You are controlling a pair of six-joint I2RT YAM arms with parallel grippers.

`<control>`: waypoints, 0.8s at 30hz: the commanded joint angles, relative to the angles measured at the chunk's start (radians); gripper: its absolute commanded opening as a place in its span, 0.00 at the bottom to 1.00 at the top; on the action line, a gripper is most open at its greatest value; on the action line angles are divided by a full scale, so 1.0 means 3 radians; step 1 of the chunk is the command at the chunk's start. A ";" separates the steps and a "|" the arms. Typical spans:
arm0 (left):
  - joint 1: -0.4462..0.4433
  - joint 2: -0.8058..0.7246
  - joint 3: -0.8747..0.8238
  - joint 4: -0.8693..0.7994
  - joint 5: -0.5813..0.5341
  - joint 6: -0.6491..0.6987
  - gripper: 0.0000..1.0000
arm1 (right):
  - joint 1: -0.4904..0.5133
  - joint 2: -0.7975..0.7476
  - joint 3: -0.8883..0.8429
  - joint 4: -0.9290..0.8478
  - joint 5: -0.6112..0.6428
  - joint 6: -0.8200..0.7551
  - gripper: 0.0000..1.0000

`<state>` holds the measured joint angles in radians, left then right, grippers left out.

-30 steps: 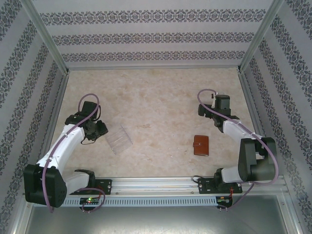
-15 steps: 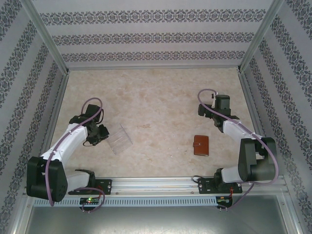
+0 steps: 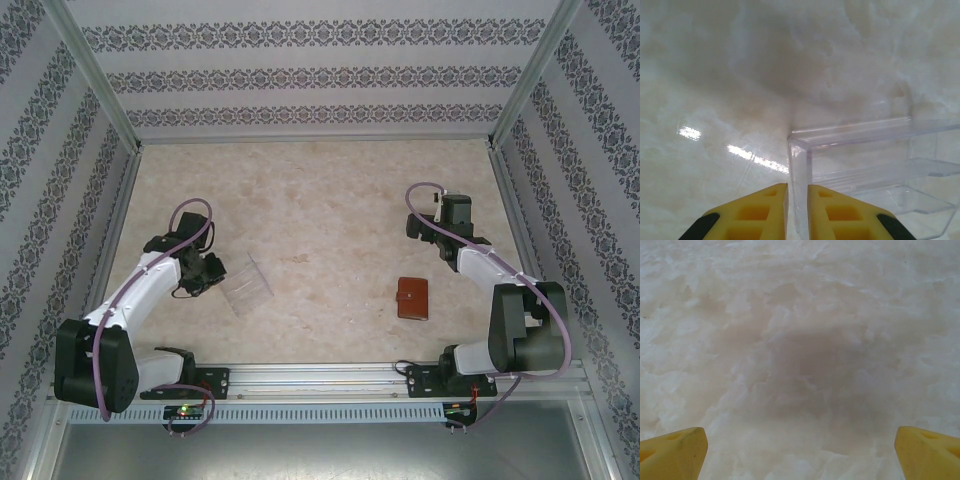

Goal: Take the credit cards out of the card holder

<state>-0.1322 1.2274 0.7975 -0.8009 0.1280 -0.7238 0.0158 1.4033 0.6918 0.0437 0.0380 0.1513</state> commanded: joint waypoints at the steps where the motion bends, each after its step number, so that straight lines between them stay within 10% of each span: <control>1: -0.0060 -0.0074 0.0149 -0.0112 -0.0002 -0.0047 0.18 | 0.0019 -0.0066 0.0082 -0.0048 0.0053 0.0012 0.96; 24: -0.0065 0.0333 0.0045 0.0117 0.0000 0.0025 0.14 | 0.0019 -0.0088 0.0097 -0.0082 0.0068 -0.0015 0.96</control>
<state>-0.1387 1.3167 0.8192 -0.7807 0.1280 -0.7231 0.0158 1.4033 0.6918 0.0319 0.0383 0.1513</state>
